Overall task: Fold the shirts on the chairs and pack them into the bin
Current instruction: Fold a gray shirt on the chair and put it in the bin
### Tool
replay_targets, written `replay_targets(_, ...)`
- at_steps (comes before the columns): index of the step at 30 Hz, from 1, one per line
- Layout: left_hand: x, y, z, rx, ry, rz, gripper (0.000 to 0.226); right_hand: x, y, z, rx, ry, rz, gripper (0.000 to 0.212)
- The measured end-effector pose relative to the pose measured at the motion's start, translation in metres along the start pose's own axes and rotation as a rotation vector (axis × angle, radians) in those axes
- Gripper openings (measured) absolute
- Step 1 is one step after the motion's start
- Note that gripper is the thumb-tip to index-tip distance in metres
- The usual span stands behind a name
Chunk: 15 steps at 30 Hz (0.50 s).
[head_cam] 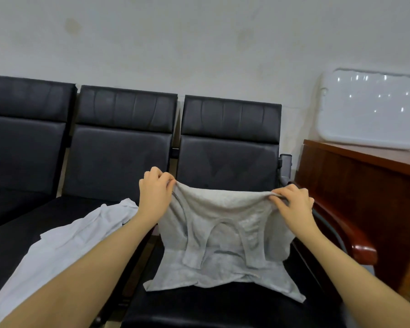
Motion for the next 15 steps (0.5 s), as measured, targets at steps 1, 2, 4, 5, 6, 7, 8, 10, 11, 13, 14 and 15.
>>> replay_targets(1, 0.002, 0.005, -0.009, -0.006, 0.018, 0.006, 0.005, 0.0, -0.005, -0.011, 0.016, 0.032, -0.01, 0.012)
replay_targets(2, 0.004, 0.01, -0.017, -0.013, 0.032, 0.013, 0.005, -0.001, -0.009, -0.023, 0.035, 0.063, -0.017, 0.013)
replay_targets(4, 0.007, 0.021, -0.035, -0.018, 0.061, 0.03, 0.006, -0.003, -0.018, -0.046, 0.066, 0.132, -0.025, 0.013)
replay_targets(5, 0.009, 0.027, -0.044, -0.019, 0.081, 0.04, 0.006, -0.005, -0.022, -0.058, 0.079, 0.163, -0.025, 0.013)
replay_targets(6, 0.01, 0.033, -0.053, -0.022, 0.103, 0.052, 0.006, -0.006, -0.026, -0.068, 0.095, 0.194, -0.027, 0.013)
replay_targets(7, 0.011, 0.039, -0.064, -0.027, 0.131, 0.064, 0.005, -0.008, -0.031, -0.079, 0.111, 0.224, -0.032, 0.012)
replay_targets(8, 0.012, 0.045, -0.074, -0.035, 0.161, 0.074, 0.005, -0.01, -0.035, -0.089, 0.128, 0.253, -0.037, 0.012)
replay_targets(10, 0.013, 0.059, -0.094, -0.05, 0.207, 0.097, 0.004, -0.014, -0.044, -0.111, 0.163, 0.318, -0.046, 0.011)
replay_targets(11, 0.014, 0.066, -0.103, -0.053, 0.228, 0.11, 0.004, -0.016, -0.049, -0.122, 0.176, 0.35, -0.054, 0.011)
replay_targets(13, 0.015, 0.078, -0.12, -0.065, 0.267, 0.124, 0.005, -0.019, -0.062, -0.143, 0.185, 0.402, -0.077, 0.01)
replay_targets(14, 0.016, 0.084, -0.128, -0.071, 0.282, 0.13, 0.006, -0.019, -0.068, -0.152, 0.185, 0.425, -0.088, 0.01)
replay_targets(15, 0.017, 0.09, -0.135, -0.076, 0.296, 0.14, 0.006, -0.02, -0.074, -0.161, 0.182, 0.448, -0.105, 0.01)
Point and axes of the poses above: each hand's wrist, its own x-axis towards the middle knuckle, its own z-axis out of the palm, y = z × x, the point moved 10 cm from there along x, towards the middle knuckle, and after that the axes turned 12 degrees about -y, right-handed, at the moved point
